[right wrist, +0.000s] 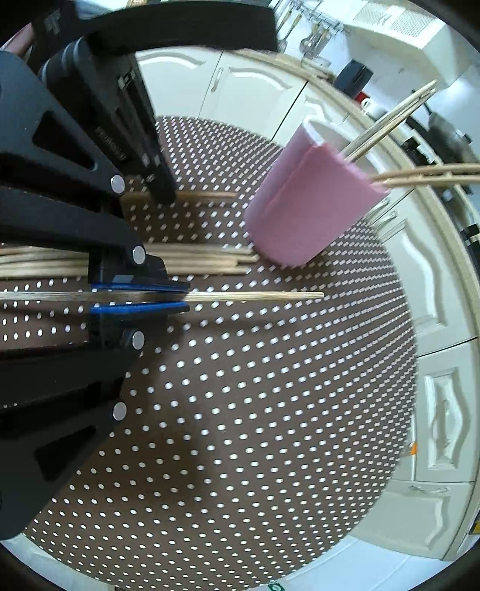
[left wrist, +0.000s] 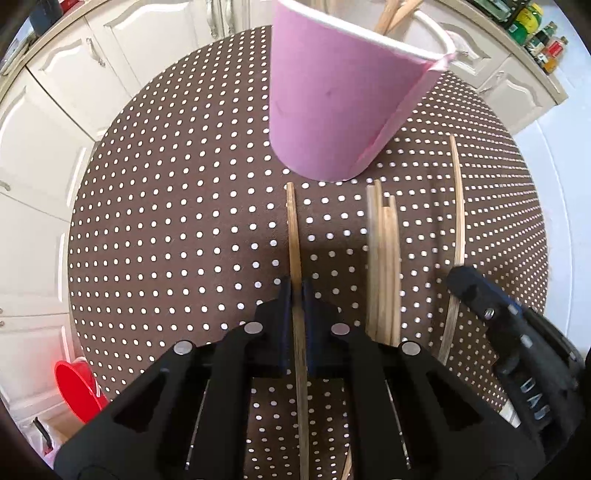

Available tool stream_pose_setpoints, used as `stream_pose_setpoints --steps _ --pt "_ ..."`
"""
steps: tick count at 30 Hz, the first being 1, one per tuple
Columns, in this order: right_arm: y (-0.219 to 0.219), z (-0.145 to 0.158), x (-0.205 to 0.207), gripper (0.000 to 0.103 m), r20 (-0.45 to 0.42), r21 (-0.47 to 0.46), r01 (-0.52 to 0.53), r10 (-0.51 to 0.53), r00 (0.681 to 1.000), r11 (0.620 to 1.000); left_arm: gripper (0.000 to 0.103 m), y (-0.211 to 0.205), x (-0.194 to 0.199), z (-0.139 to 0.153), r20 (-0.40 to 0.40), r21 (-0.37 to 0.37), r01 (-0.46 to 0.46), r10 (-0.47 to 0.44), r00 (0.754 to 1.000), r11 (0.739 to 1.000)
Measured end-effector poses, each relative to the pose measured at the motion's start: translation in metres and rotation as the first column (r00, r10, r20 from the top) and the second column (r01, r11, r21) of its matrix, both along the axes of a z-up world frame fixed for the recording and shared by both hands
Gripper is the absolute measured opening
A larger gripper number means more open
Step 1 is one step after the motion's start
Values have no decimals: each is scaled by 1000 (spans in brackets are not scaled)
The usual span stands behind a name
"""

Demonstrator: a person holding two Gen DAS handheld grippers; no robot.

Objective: Organize utensils
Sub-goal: 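Lift both held chopsticks up toward the pink cup, then lower both held chopsticks into the pink cup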

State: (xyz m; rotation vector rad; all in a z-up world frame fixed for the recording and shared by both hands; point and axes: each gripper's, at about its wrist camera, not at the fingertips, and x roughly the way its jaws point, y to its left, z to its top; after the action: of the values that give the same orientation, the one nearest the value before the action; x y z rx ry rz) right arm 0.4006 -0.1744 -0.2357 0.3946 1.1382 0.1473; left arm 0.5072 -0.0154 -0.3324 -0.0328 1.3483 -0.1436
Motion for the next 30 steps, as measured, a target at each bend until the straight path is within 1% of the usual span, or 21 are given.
stream_pose_setpoints --steps 3,7,10,14,17,19,21,25,30 --pt "-7 15 3 5 50 19 4 -4 999 1000 6 0 -2 13 32 -14 -2 2 999 1000" --pt "-22 32 3 5 112 62 40 -47 993 997 6 6 -9 35 89 -16 -3 4 996 1000" --pt "-31 50 5 5 174 73 56 -68 982 996 6 8 -14 50 122 -31 -11 15 992 999" --pt "-39 77 6 5 260 92 80 -101 960 993 6 19 -28 71 175 -29 -24 29 984 999" --pt "-43 93 7 5 320 95 98 -123 939 991 6 25 -35 94 230 -41 -33 41 972 999" --pt "-45 102 8 5 346 107 107 -137 928 989 6 26 -35 112 278 -31 -35 43 960 999" --pt "-45 111 10 5 376 114 108 -143 916 988 6 32 -36 130 305 -43 -36 47 951 998" --pt "-40 123 19 5 411 123 94 -137 901 988 6 32 -31 156 365 -52 -44 60 929 998" --pt "-35 139 26 5 459 128 104 -152 875 986 6 42 -32 179 398 -91 -63 94 913 994"
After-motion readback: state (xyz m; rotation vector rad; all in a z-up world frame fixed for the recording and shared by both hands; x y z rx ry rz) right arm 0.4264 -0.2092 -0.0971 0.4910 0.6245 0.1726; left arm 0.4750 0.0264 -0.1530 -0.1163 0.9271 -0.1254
